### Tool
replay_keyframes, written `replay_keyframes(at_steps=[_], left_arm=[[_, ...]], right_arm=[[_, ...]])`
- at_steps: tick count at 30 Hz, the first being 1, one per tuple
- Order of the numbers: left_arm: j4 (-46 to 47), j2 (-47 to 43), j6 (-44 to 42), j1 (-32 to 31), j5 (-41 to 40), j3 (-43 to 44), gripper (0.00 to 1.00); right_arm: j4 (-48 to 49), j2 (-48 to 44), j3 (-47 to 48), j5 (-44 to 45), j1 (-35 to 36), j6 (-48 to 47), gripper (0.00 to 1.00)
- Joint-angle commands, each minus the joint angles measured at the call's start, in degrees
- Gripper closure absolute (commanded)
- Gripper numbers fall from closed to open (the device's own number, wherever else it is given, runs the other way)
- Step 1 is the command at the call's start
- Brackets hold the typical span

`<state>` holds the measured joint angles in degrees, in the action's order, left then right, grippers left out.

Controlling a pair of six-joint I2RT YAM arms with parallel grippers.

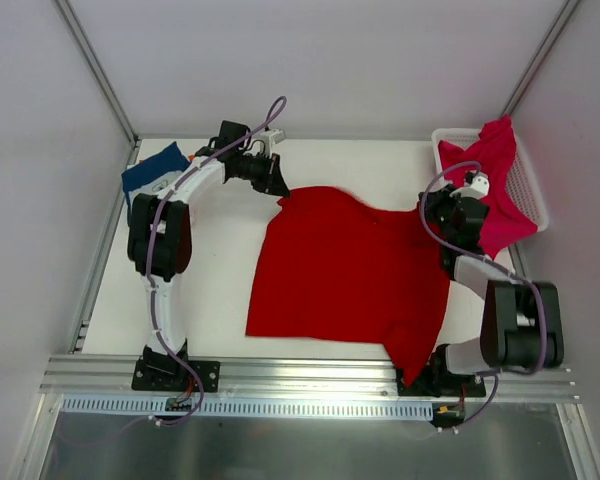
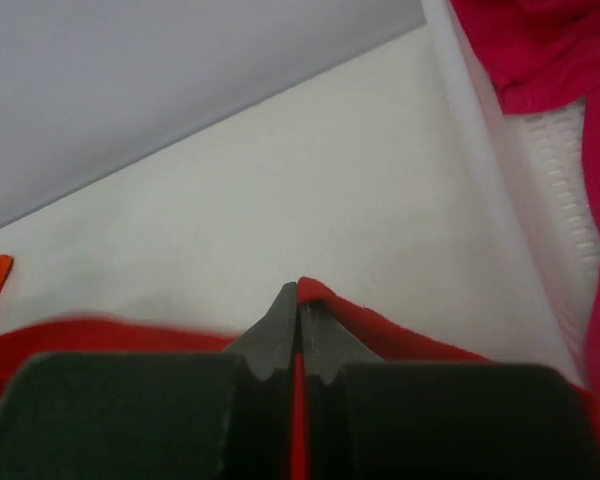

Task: Fold and stack the t-shirts
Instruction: Flatten out the tshirt

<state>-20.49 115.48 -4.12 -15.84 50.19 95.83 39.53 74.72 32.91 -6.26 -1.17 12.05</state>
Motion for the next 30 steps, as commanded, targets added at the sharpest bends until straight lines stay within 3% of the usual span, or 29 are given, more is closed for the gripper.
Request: replay_keyframes(at_steps=[1, 6, 10, 11, 15, 19, 24, 25, 26, 27, 30], left_arm=[[3.0, 2.1, -0.4, 1.7, -1.8, 8.0, 1.00], [3.1, 9.4, -1.2, 4.8, -4.5, 12.1, 1.00], [3.1, 10.7, -3.3, 6.8, -8.3, 12.9, 1.00], [3.1, 11.0, -3.6, 7.0, -9.3, 13.0, 1.00], [3.2, 11.2, -4.9, 7.7, -16.0, 13.0, 1.00], [3.6, 11.9, -7.8, 7.8, -28.7, 14.2, 1.00], [4.0, 14.2, -8.3, 9.7, -47.5, 19.4, 1.00], [4.0, 15.0, -7.5, 10.2, -49.9, 21.0, 0.94], [3.7, 16.1, -6.7, 11.4, -55.5, 23.2, 0.38], [3.6, 16.2, -5.0, 12.0, -57.5, 23.9, 0.04], [3.6, 14.6, -2.7, 12.9, -65.8, 26.1, 0.01]], right_arm=[[21.2, 10.2, 6.4, 0.7, 0.6, 3.1, 0.99], [25.4, 25.7, 13.8, -2.0, 1.1, 6.7, 0.98], [25.9, 29.8, 17.8, -2.3, 3.4, 6.3, 0.28], [24.9, 30.0, 19.1, -2.1, 3.6, 6.1, 0.01], [23.8, 29.7, 20.4, -2.1, 5.1, 4.3, 0.00], [23.8, 26.3, 18.4, -3.7, 6.3, 3.8, 0.00], [20.1, 14.6, 10.6, -3.2, 8.8, -0.9, 0.01], [16.6, 12.5, 9.8, -3.1, 9.5, -1.9, 0.01], [14.0, 8.2, 9.4, -2.6, 10.0, -4.3, 0.01], [11.6, 6.1, 8.7, -2.2, 10.2, -5.5, 0.01], [2.6, -1.8, 7.9, -0.8, 10.8, -8.6, 0.01]])
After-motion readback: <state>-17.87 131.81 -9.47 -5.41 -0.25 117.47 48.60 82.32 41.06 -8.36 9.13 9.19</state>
